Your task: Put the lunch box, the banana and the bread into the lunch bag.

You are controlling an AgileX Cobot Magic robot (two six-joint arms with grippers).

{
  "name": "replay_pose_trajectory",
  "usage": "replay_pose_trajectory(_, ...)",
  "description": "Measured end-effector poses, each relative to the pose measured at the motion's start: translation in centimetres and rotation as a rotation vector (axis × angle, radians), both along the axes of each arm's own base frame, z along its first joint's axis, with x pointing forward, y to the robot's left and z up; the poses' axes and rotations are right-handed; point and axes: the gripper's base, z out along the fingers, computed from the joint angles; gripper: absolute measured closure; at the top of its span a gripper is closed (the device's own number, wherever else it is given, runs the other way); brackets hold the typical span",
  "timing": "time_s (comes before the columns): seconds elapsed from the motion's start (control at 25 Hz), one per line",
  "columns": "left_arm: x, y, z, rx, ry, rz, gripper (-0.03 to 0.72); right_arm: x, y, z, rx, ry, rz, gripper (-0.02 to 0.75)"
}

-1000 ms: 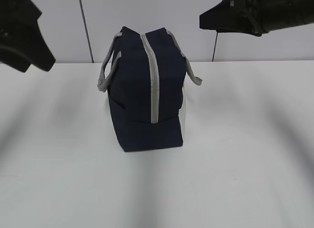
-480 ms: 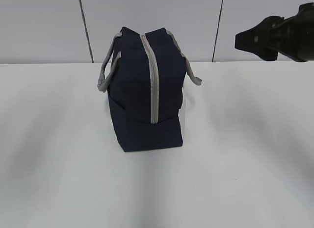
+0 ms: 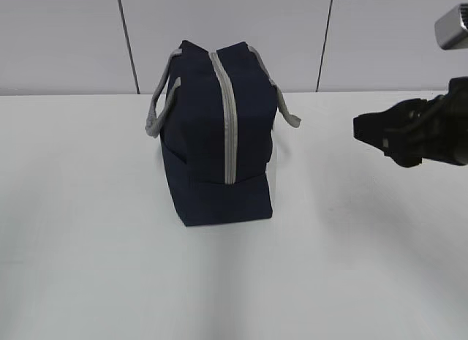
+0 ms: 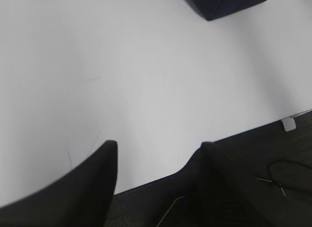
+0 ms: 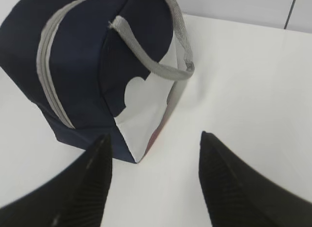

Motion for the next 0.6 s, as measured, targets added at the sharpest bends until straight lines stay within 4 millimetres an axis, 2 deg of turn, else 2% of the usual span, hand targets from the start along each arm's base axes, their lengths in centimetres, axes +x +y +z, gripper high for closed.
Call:
replay_pose_trajectory(0.16, -1.8, 0.6, -1.4, 0.008, -0.04, 0.013, 0.307, -1.3, -0.4, -0.6, -0.009, 0.0, -0.004, 0.316)
replay_pose_trajectory(0.36, -2.7, 1.2, -3.2, 0.041, -0.044, 0.028, 0.325, -2.9, -0.8, -0.9, -0.007, -0.013, -0.01, 0.316)
replay_pose_trajectory(0.6, -3.1, 1.5, -3.3, 0.057, -0.08, 0.039, 0.363, -5.3, -1.4, -1.0, 0.002, -0.048, -0.011, 0.316)
